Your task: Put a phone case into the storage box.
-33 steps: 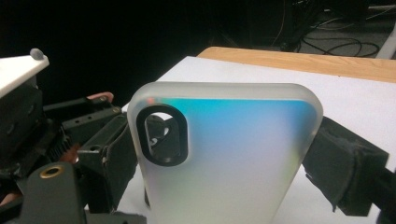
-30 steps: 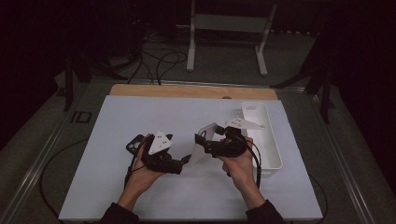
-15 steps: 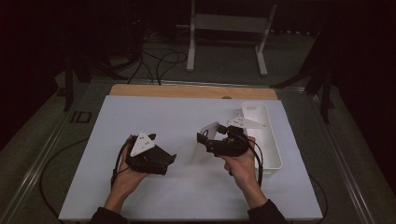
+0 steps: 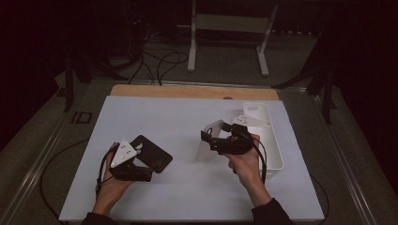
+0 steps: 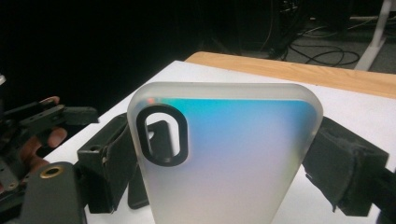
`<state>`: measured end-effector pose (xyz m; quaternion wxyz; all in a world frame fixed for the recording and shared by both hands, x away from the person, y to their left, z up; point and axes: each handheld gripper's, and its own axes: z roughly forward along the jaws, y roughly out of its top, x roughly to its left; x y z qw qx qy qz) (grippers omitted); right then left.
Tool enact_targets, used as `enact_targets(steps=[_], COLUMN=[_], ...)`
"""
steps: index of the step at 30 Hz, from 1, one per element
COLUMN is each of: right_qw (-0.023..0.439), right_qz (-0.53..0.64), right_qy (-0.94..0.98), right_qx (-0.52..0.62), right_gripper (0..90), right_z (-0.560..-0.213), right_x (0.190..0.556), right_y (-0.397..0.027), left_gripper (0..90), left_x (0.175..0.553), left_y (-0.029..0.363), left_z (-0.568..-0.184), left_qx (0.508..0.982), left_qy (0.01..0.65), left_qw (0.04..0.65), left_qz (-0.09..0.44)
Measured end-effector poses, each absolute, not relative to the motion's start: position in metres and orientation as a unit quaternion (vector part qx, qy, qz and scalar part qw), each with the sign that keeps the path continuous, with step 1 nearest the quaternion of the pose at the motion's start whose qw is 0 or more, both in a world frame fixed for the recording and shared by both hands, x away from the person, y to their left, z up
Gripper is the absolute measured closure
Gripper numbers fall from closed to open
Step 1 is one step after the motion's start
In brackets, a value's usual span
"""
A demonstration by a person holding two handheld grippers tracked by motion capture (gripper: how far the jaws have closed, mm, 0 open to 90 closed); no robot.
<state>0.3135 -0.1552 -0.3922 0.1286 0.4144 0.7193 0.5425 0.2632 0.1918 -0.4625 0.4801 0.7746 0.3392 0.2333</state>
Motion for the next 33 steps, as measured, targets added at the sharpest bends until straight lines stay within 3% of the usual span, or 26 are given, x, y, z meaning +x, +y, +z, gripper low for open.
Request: enact_targets(steps=[13,33], right_qw=[0.145,0.184], right_qz=[0.538,0.513], right_qy=[0.716,0.716], right_qx=[0.42,0.436], right_gripper=[16.8,16.8], right_z=[-0.38,-0.365], right_x=[0.325,0.357], right_y=[-0.164,-0.177], left_gripper=[0.0,0.0], left_x=[0.246,0.238], left_y=[0.223,0.233], left_z=[-0.481,-0.491], left_qx=[0.764,0.753], left_qy=[0.37,0.38], left_qw=[0.473,0.475], left_qz=[0.236,0.25])
